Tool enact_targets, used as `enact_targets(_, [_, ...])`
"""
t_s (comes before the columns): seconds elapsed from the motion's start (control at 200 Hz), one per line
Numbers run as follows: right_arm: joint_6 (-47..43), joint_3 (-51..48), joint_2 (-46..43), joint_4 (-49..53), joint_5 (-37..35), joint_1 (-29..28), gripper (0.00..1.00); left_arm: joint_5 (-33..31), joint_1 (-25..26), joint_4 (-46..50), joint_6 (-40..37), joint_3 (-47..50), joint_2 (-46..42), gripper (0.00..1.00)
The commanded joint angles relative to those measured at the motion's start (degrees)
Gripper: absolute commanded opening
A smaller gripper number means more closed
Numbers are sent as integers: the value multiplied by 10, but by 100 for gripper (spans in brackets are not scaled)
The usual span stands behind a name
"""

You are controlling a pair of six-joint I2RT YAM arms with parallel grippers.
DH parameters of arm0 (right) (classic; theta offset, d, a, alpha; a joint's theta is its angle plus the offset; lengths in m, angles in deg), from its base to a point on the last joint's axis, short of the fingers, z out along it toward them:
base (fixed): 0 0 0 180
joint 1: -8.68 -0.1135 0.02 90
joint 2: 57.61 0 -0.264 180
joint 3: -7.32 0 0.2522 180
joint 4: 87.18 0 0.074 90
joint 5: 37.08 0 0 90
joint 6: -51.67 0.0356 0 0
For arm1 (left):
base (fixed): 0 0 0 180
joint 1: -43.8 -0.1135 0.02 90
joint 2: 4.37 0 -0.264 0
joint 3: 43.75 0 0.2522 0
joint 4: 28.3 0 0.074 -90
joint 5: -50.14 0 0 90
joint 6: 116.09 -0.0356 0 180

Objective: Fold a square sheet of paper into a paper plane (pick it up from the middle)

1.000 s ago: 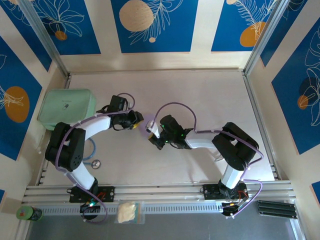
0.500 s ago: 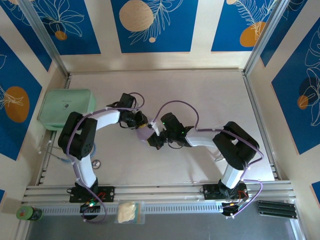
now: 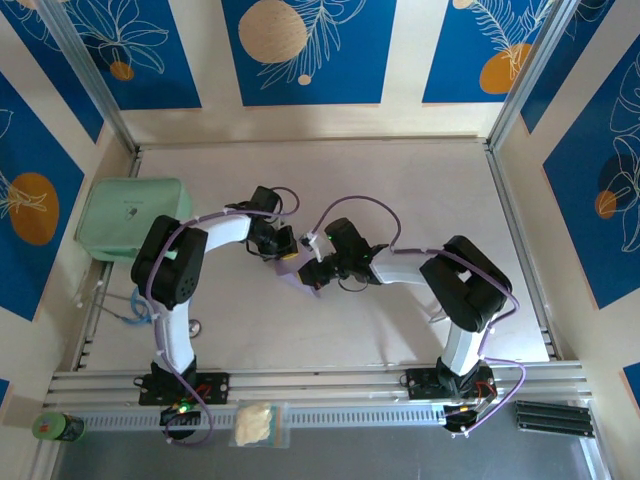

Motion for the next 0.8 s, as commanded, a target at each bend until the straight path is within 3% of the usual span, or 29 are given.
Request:
enact_targets(0.0, [17,19,10,30,-25,6,0,-17,5,36,-21,-8,21,9])
enact_targets(0.795, [46,46,41,75,-76,12,0,4,5,13,-3,-7,11,5])
